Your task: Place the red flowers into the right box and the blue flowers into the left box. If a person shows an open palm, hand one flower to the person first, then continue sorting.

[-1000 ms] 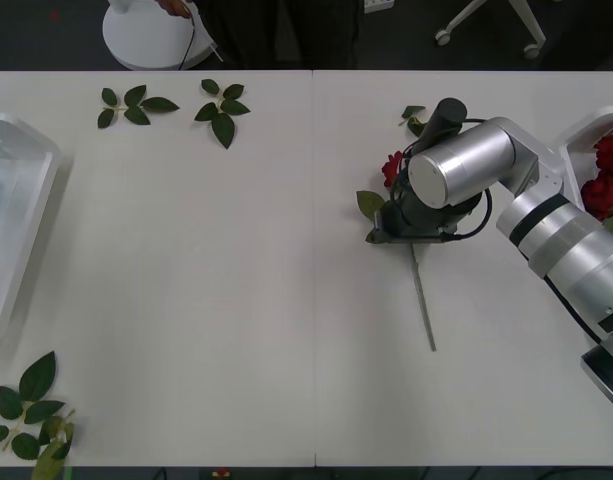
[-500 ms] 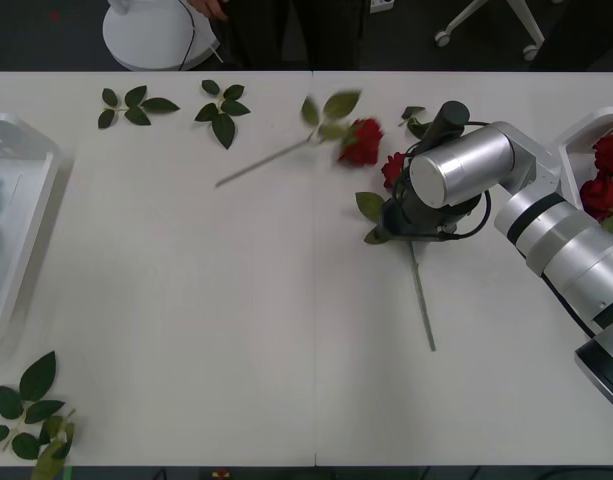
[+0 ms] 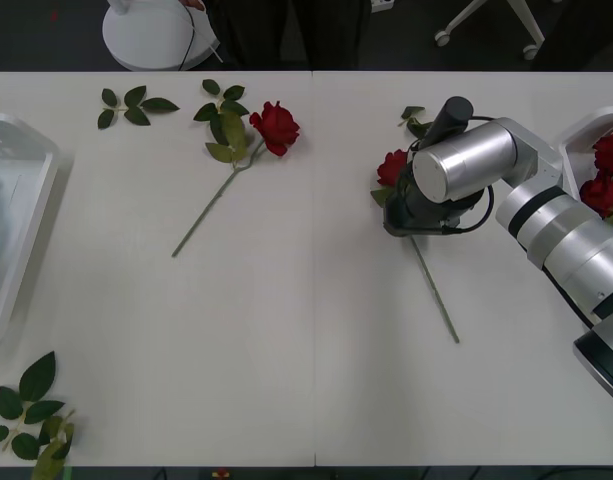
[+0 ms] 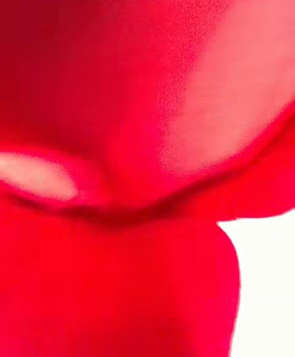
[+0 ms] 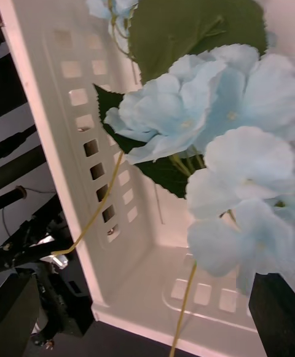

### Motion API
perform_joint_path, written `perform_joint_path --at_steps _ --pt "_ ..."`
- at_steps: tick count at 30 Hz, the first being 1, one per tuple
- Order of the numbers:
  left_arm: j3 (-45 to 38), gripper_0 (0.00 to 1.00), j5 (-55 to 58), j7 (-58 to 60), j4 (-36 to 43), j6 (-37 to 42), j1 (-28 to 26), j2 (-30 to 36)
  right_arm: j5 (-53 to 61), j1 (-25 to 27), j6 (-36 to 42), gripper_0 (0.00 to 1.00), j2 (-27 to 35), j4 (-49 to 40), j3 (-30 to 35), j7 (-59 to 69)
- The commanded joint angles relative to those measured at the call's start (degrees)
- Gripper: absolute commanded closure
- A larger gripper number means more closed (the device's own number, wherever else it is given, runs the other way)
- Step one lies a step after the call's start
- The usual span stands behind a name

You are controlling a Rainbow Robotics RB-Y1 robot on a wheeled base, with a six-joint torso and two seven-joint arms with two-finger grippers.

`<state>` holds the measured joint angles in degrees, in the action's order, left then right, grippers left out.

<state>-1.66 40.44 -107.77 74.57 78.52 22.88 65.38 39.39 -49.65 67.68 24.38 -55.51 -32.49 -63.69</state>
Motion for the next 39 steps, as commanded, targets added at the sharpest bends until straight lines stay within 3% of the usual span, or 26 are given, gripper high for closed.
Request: perform_joint_path --at_steps 1,14,27,34,39 --pt "-2.5 0.00 0.8 -1.9 0.0 -0.6 -0.8 3.3 3.3 -1.1 -0.7 1.00 -1.4 1.0 -1.4 -3.6" --pt "-3.1 0.00 7.4 -1.7 3.7 0.2 -0.8 3.3 23.6 -8.2 5.6 1.00 9.5 -0.5 1.6 -6.3" --pt "-3.1 0.00 18.6 -0.2 7.4 -1.7 -0.6 2.6 44.9 -11.5 12.7 1.00 31.8 -0.5 2.9 -23.8" --pt "3.2 0.00 20.0 2.4 9.0 -5.9 2.9 -0.6 39.8 -11.6 13.1 1.00 42.2 -0.5 2.9 -34.7" --pt "8.5 0.00 19.4 8.8 11.7 -7.2 5.9 -3.5 31.6 -11.6 12.3 1.00 46.0 -0.3 2.9 -39.5"
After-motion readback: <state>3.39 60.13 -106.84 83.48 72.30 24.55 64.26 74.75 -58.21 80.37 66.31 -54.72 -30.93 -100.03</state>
